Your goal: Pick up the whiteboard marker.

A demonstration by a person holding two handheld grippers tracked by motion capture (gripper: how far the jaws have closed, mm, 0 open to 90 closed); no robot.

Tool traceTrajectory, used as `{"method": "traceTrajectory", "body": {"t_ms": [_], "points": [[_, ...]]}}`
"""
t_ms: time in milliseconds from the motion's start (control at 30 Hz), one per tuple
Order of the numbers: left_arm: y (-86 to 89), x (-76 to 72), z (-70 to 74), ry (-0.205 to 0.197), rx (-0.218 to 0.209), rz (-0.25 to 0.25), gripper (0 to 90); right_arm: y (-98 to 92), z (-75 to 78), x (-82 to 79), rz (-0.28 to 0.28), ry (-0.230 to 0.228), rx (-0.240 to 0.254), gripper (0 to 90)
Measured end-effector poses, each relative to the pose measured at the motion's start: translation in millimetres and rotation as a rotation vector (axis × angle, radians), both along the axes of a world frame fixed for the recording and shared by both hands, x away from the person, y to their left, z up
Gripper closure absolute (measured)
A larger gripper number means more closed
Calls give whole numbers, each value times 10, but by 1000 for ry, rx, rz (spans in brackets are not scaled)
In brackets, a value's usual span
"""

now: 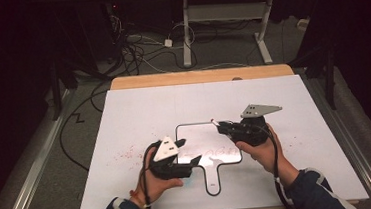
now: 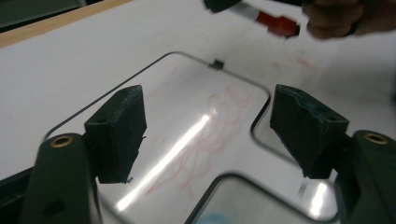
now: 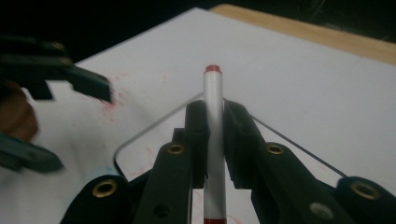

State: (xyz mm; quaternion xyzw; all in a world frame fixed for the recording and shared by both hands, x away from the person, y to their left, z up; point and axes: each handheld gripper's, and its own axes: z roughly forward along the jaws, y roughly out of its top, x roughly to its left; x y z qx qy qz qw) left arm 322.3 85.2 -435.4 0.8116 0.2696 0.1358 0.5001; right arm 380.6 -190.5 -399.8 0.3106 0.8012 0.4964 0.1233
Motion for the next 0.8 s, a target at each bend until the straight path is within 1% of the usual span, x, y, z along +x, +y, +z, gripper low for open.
{"method": "traceTrajectory", "body": {"t_ms": [33, 67, 100, 133, 167, 200, 233, 267, 300, 367, 400, 433, 467, 500, 533, 567, 667, 700, 733, 767, 800], "points": [[-89, 33, 15, 10, -14, -14, 264, 32, 10, -35, 2, -3, 18, 816], [-187, 73, 28, 16, -36, -28, 269, 65, 19, -80, 5, -16, 42, 816], [-311, 138, 36, 39, -76, -43, 274, 89, 24, -114, 13, -25, 61, 815], [-361, 168, 40, 53, -94, -49, 279, 115, 23, -146, 14, -34, 69, 816], [-361, 168, 40, 53, -94, -49, 291, 135, 22, -179, 14, -46, 70, 816], [-437, 206, 56, 57, -121, -54, 305, 146, 19, -203, 15, -55, 78, 816], [-458, 223, 64, 64, -148, -66, 338, 153, 19, -243, 11, -63, 87, 816], [-458, 223, 64, 64, -148, -66, 364, 156, 21, -273, 7, -74, 89, 815], [-495, 238, 86, 56, -171, -71, 378, 149, 25, -299, 3, -83, 103, 815], [-522, 254, 98, 63, -191, -90, 397, 118, 26, -338, -14, -90, 121, 815], [-522, 254, 98, 63, -191, -90, 417, 118, 26, -338, -14, -90, 121, 815], [-565, 245, 110, 45, -180, -99, 427, 79, 20, -364, -26, -102, 134, 814], [-565, 245, 110, 45, -180, -99, 455, 79, 20, -364, -26, -102, 134, 814], [-600, 228, 110, 25, -177, -114, 493, 25, 5, -383, -46, -105, 145, 815], [-600, 228, 110, 25, -177, -114, 506, 25, 5, -383, -46, -105, 145, 815], [-640, 213, 110, 9, -165, -122, 524, -13, -11, -400, -56, -97, 156, 814], [-690, 228, 92, 16, -159, -130, 563, -53, -29, -434, -75, -120, 150, 813], [-716, 238, 86, 20, -139, -114, 561, -69, -37, -435, -78, -113, 157, 815], [-716, 238, 86, 20, -139, -114, 542, -69, -37, -435, -78, -113, 157, 815], [-738, 253, 73, 28, -138, -107, 536, -77, -56, -460, -78, -115, 161, 815], [-748, 263, 61, 36, -147, -112, 575, -70, -63, -472, -73, -117, 153, 816]]}}
